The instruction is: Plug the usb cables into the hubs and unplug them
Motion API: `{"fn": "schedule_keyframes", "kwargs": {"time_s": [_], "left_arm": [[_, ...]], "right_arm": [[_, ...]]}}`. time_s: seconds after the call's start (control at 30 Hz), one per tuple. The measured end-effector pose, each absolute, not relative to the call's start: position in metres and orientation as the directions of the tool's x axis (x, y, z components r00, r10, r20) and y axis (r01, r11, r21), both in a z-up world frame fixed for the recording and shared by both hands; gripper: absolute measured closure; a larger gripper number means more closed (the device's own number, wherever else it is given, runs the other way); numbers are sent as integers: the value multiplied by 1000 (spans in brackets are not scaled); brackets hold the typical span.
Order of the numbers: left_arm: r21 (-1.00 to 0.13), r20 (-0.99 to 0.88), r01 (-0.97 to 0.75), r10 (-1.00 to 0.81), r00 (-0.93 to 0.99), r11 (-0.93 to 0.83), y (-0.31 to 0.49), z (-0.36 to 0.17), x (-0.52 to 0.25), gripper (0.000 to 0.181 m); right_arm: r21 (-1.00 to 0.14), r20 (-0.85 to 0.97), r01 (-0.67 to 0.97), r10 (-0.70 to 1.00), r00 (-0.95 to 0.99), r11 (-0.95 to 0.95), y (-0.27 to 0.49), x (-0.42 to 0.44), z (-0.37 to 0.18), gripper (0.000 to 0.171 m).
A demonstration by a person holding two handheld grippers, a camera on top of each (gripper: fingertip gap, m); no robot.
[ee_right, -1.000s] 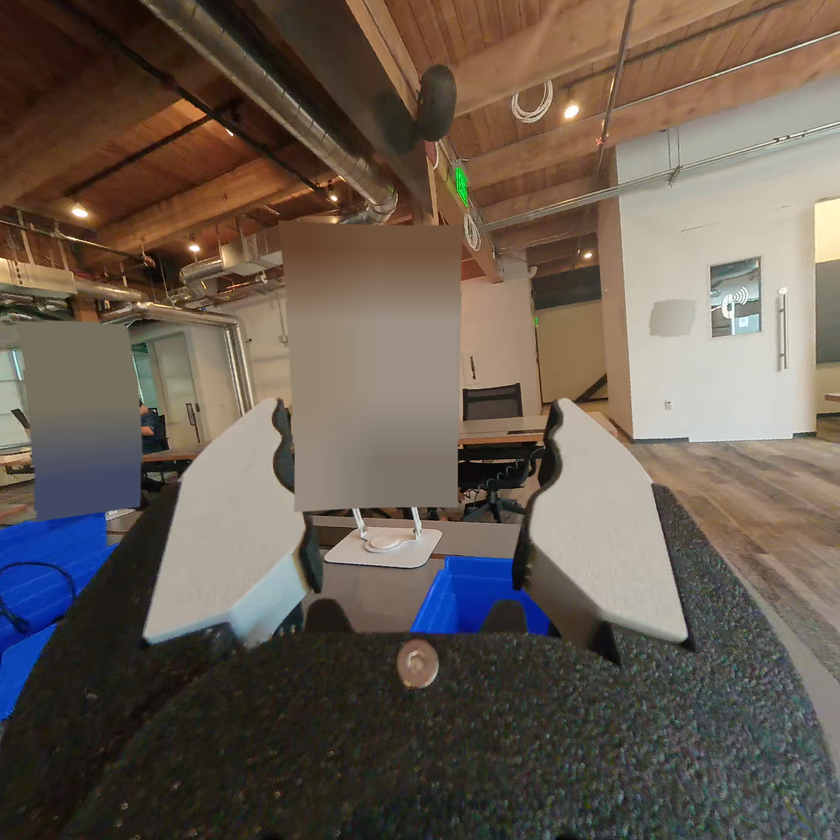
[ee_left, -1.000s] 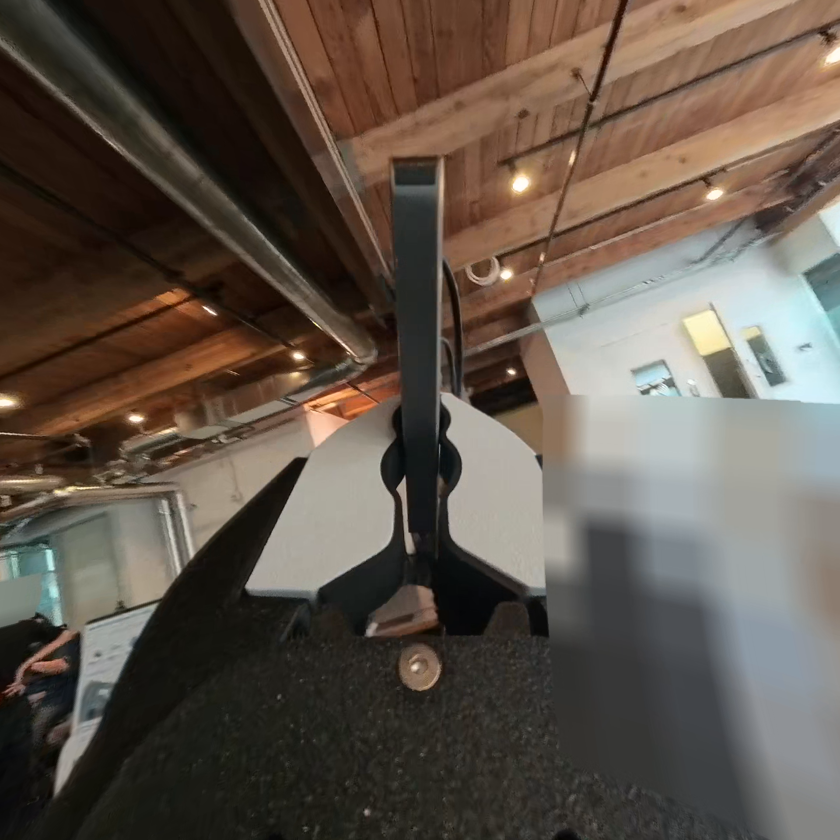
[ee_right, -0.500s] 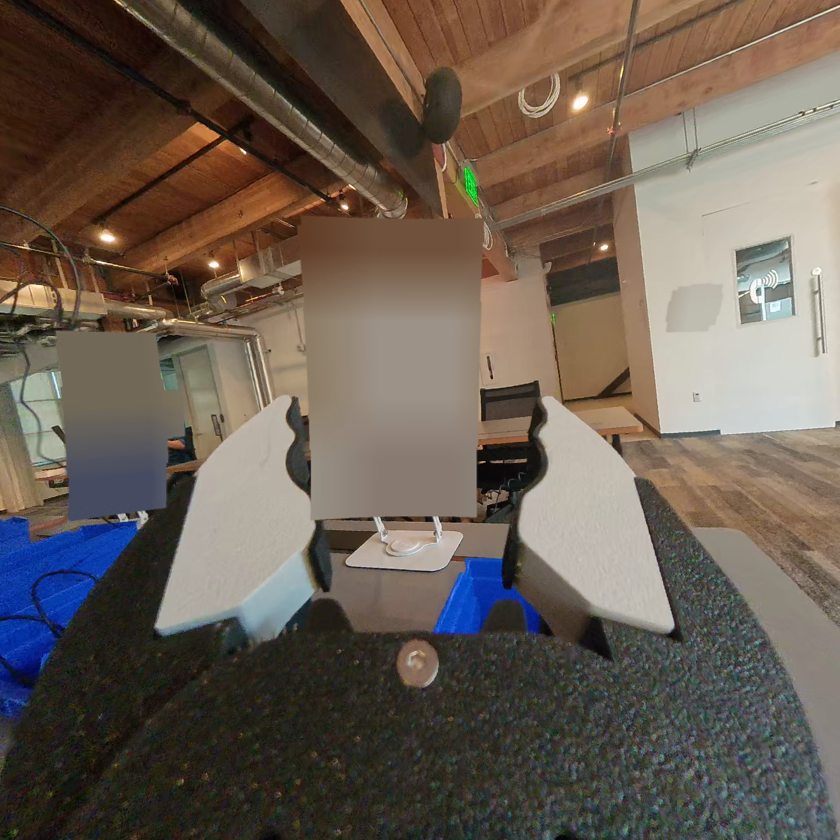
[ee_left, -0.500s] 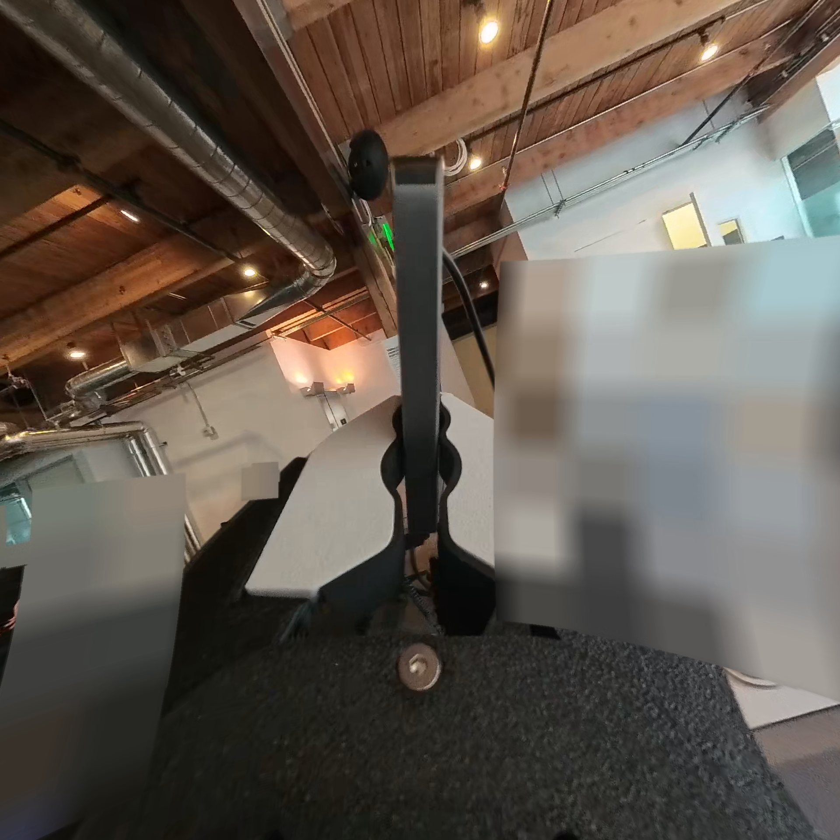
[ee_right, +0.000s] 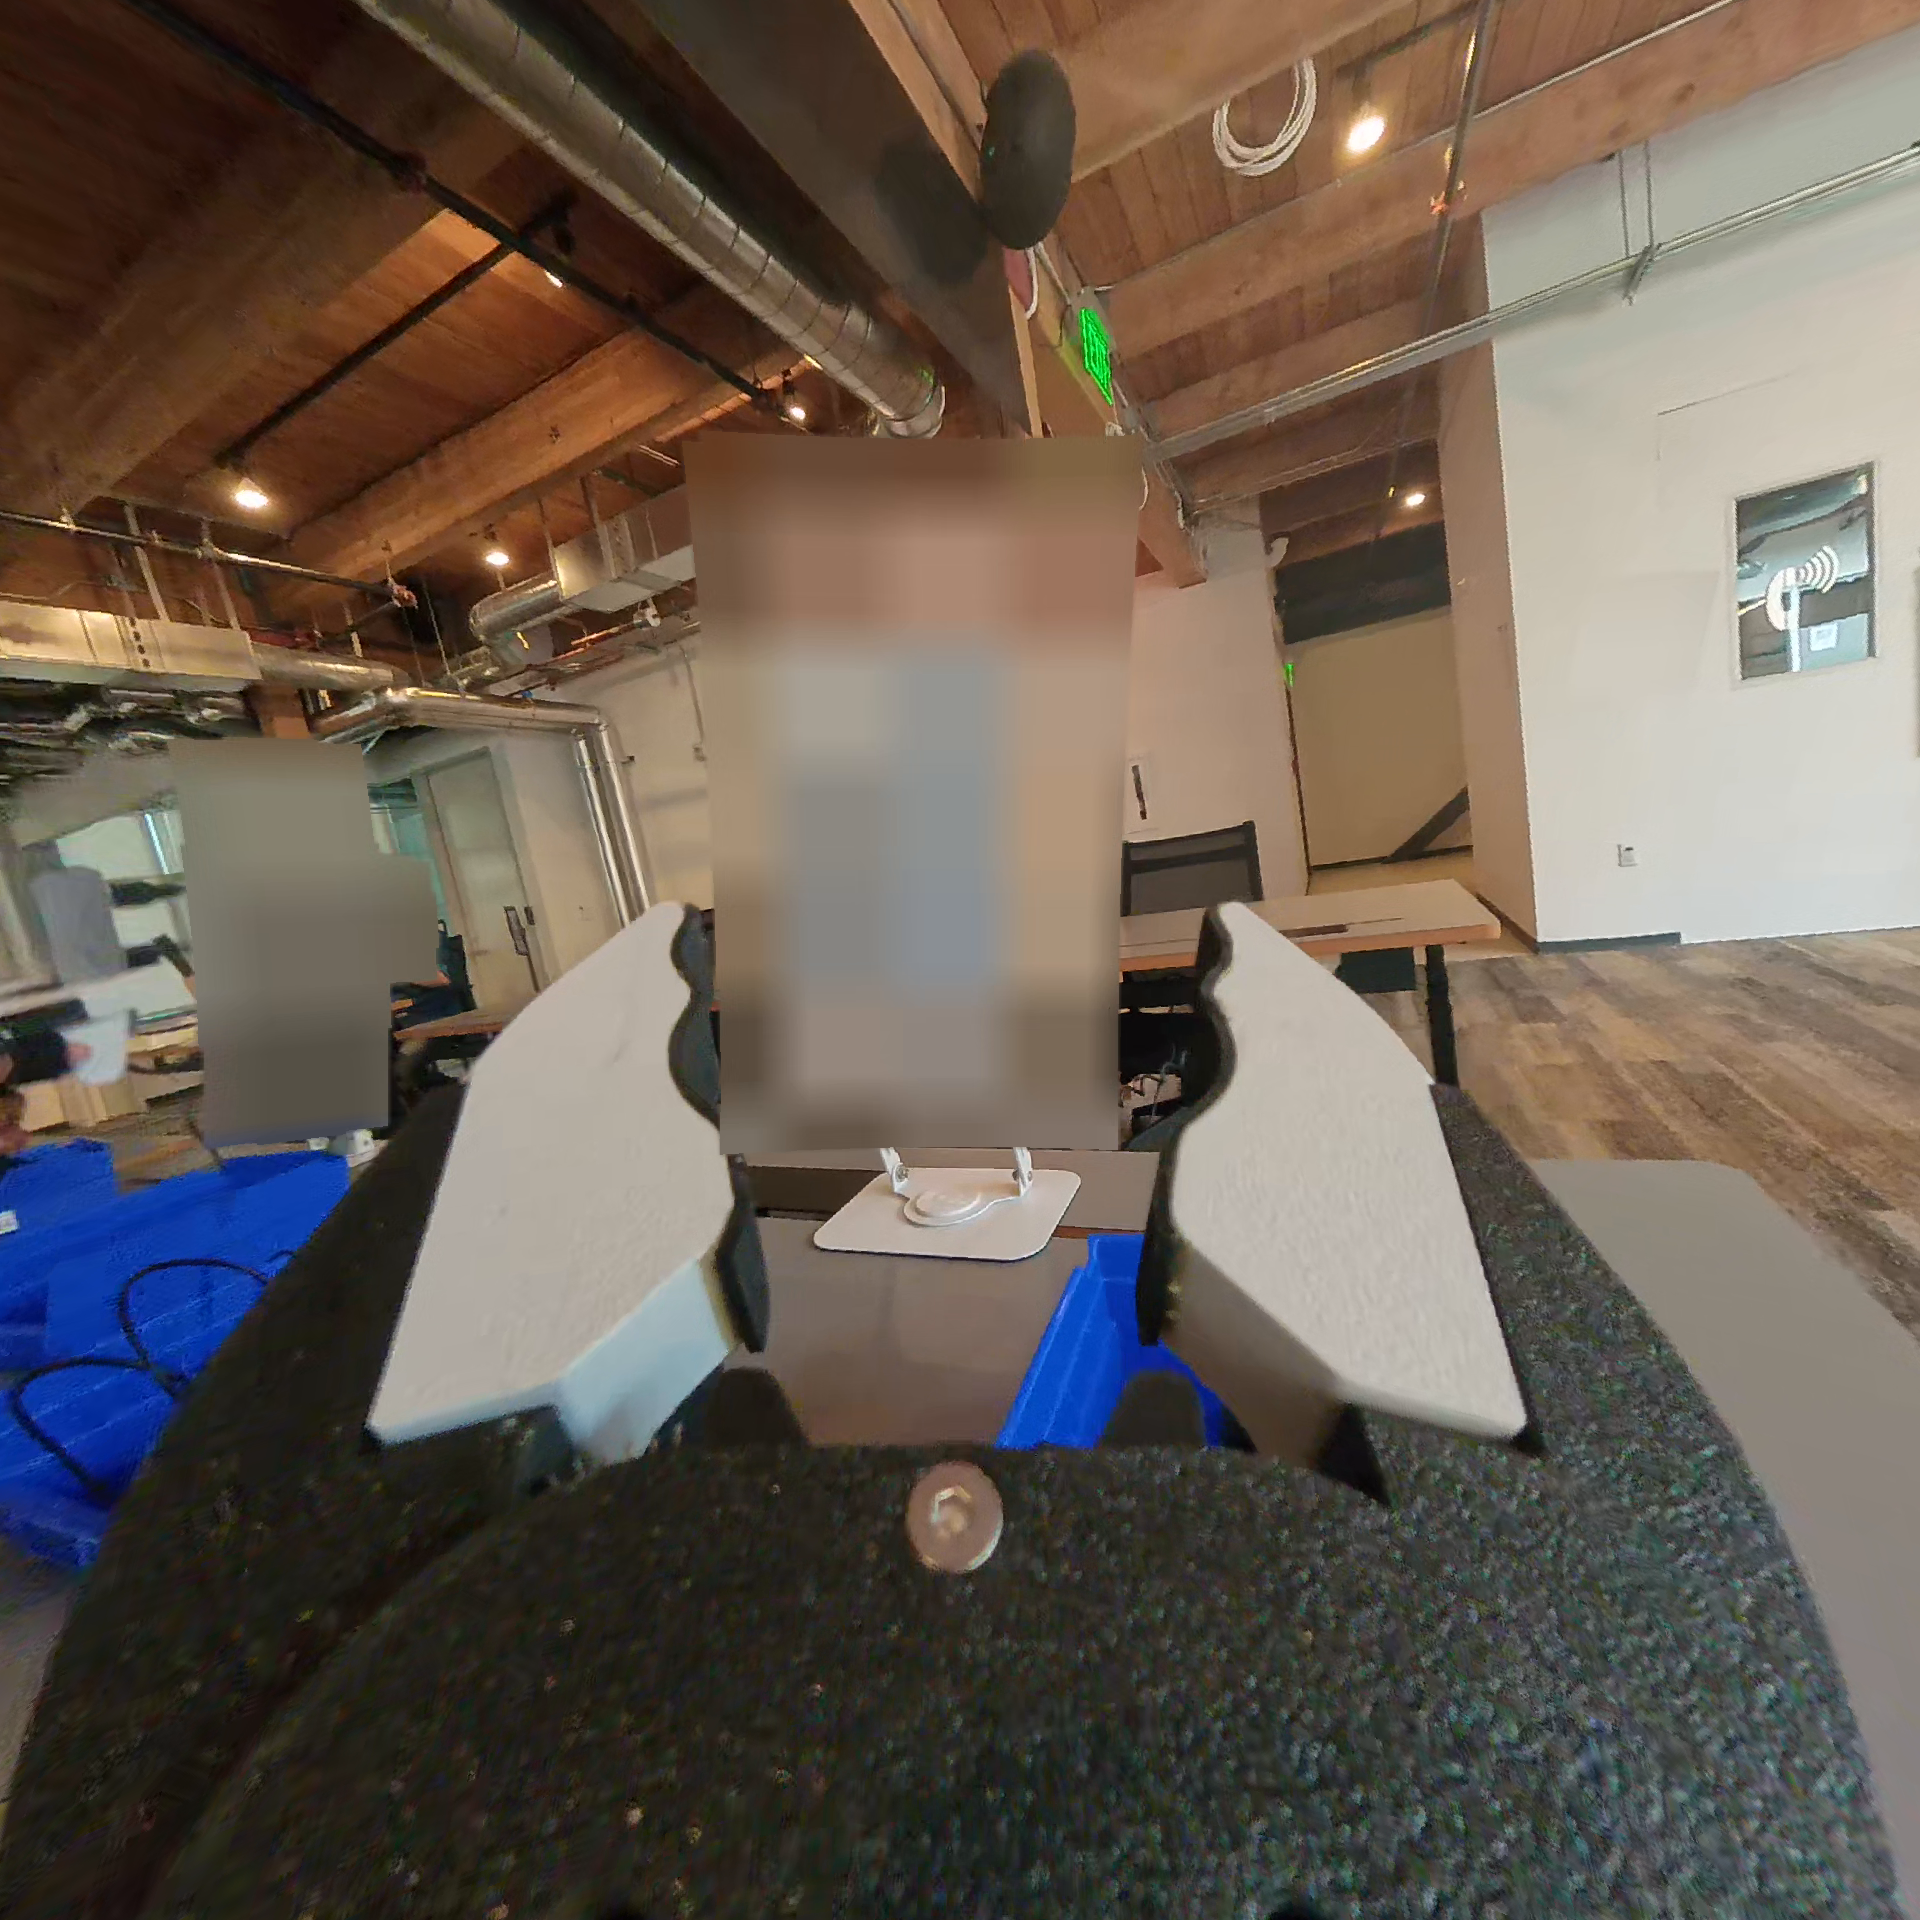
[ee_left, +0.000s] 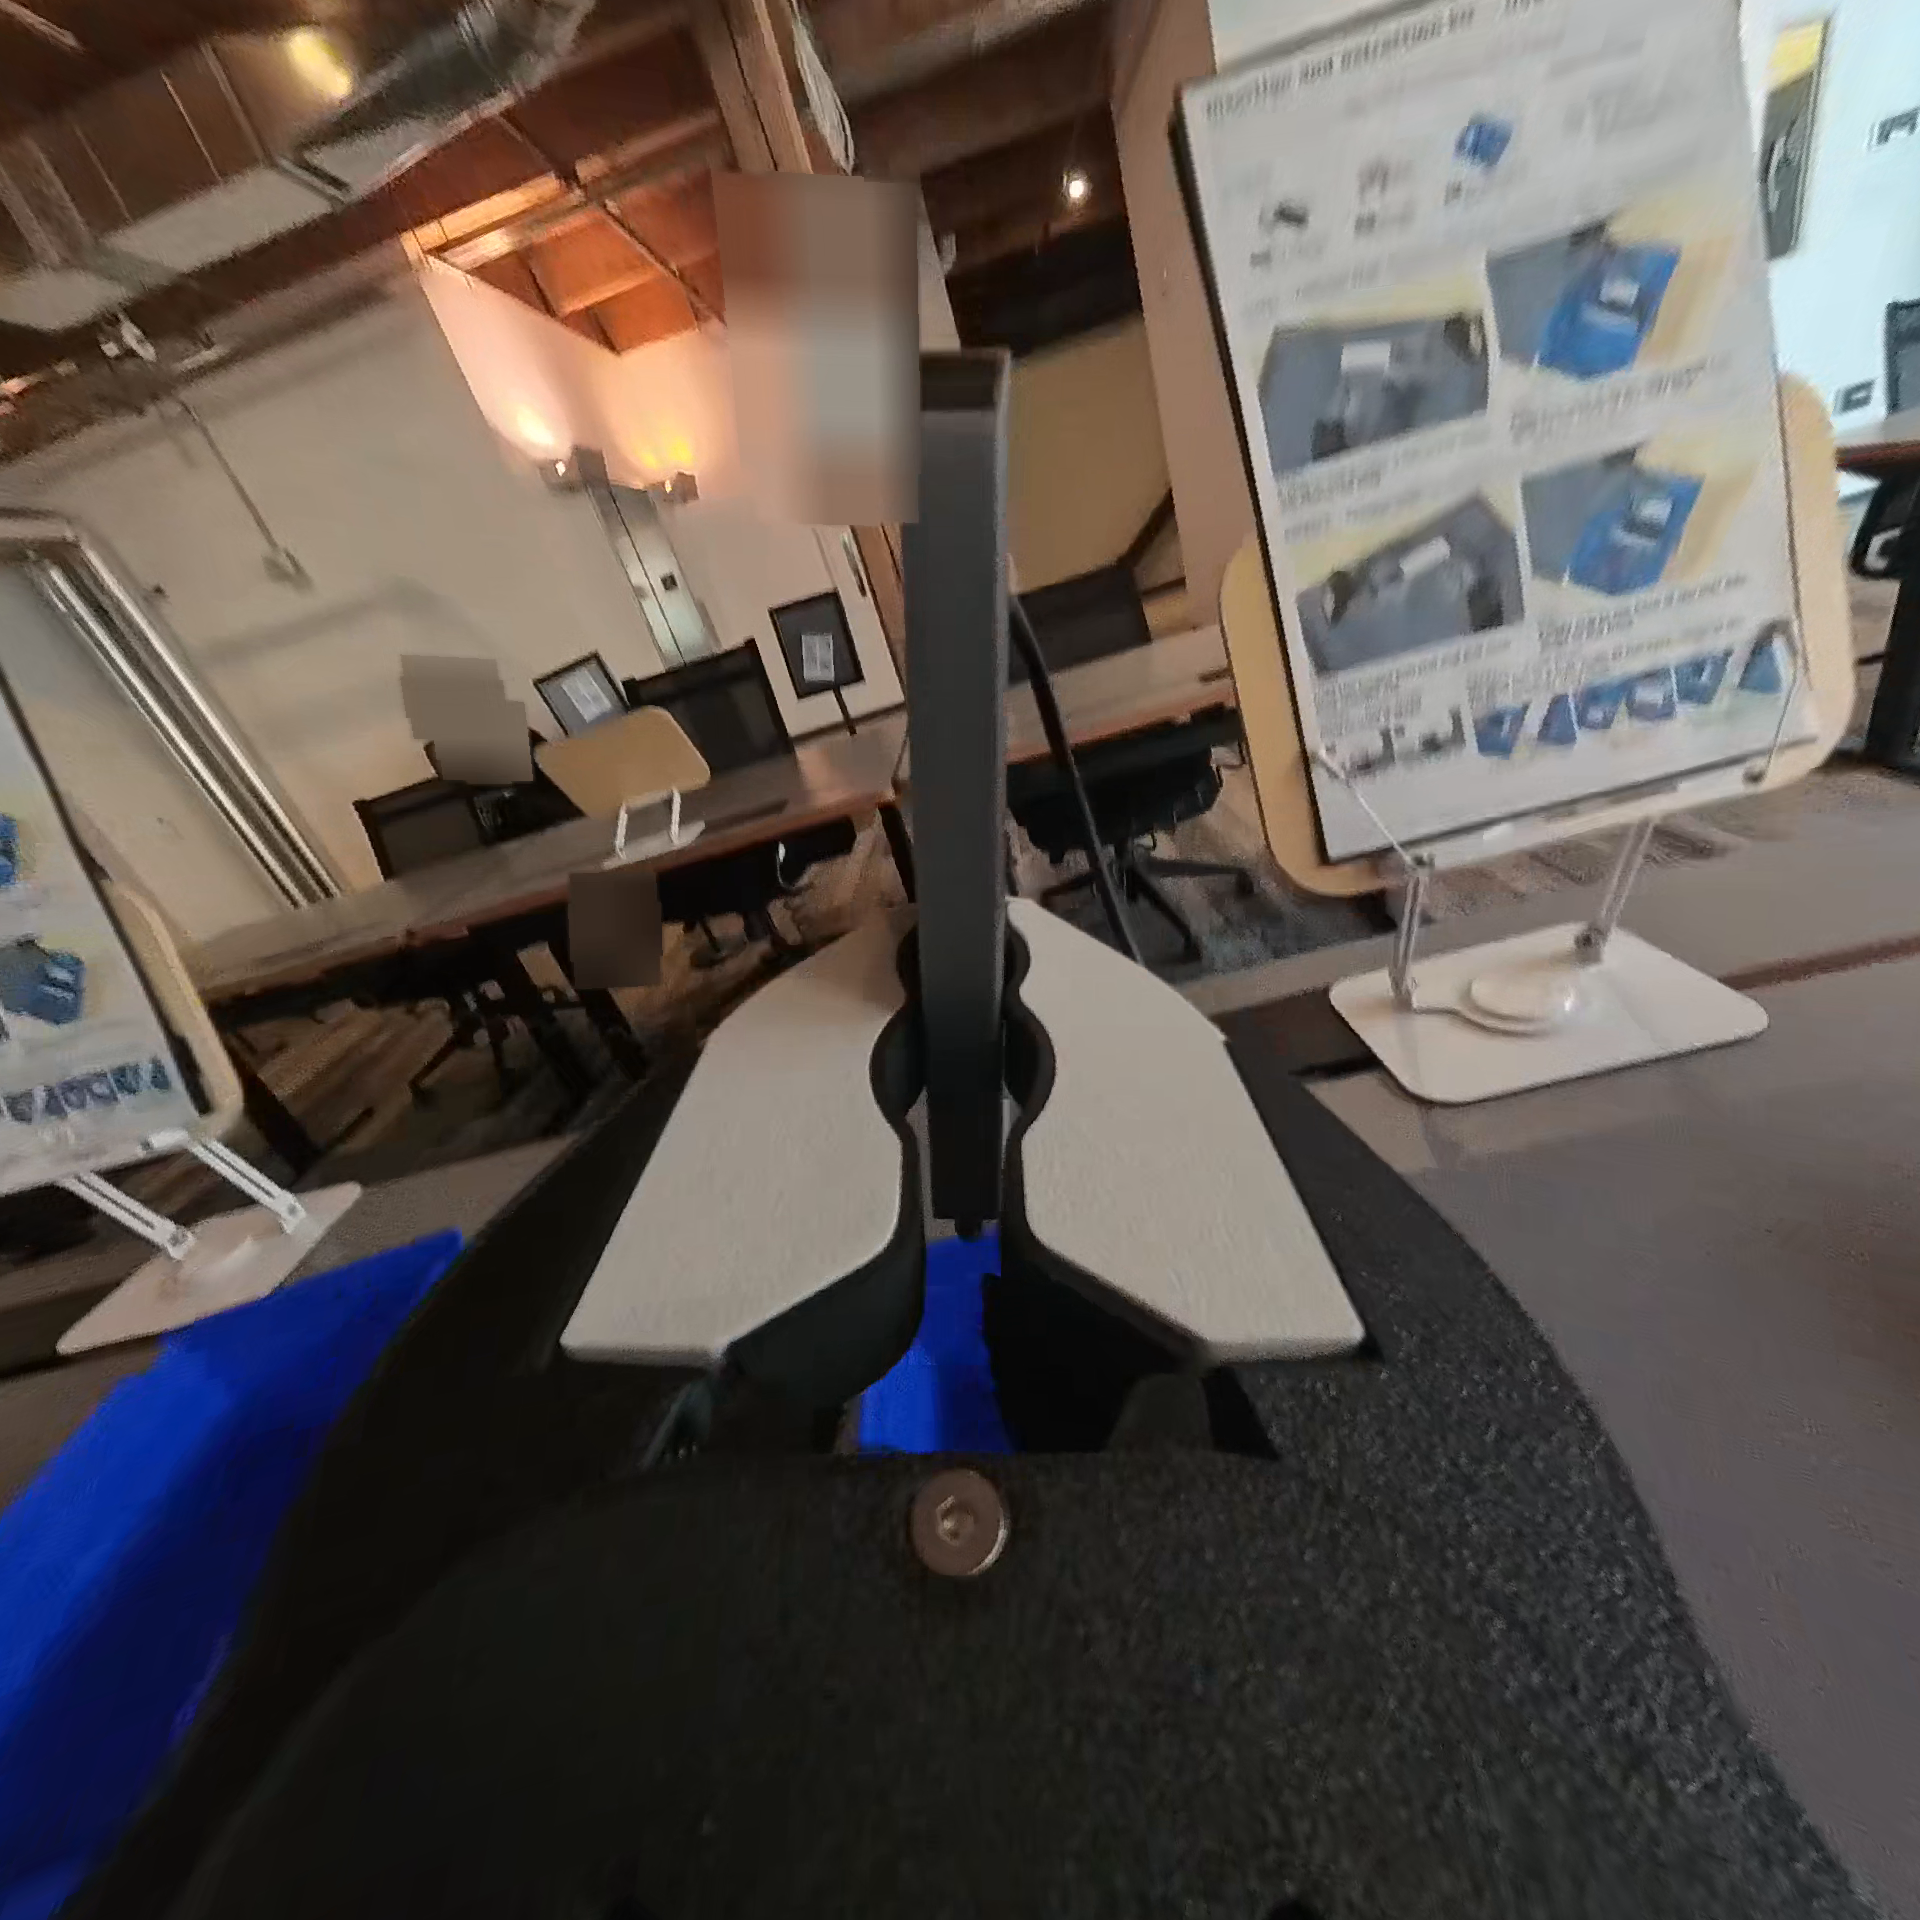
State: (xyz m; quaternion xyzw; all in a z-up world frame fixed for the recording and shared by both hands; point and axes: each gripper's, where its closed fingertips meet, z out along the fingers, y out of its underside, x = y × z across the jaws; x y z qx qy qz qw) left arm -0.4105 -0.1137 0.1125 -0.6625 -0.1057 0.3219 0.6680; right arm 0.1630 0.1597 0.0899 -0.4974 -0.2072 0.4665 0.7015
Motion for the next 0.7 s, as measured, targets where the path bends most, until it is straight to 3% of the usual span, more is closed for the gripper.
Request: {"fn": "schedule_keyframes", "kwargs": {"time_s": [0.2,0.43,0.7], "left_arm": [[-967,-240,-247,549,801,-61,-108,75,-407,171],[-966,-254,-240,542,801,-98,-109,67,-407,171],[-959,-208,-274,479,853,71,-107,146,-390,171]], "right_arm": [[-939,-121,-342,886,447,44,152,140,76,96],[-970,-63,-236,885,461,53,152,125,61,94],[-966,-90,-257,882,464,37,154,131,63,96]]}}
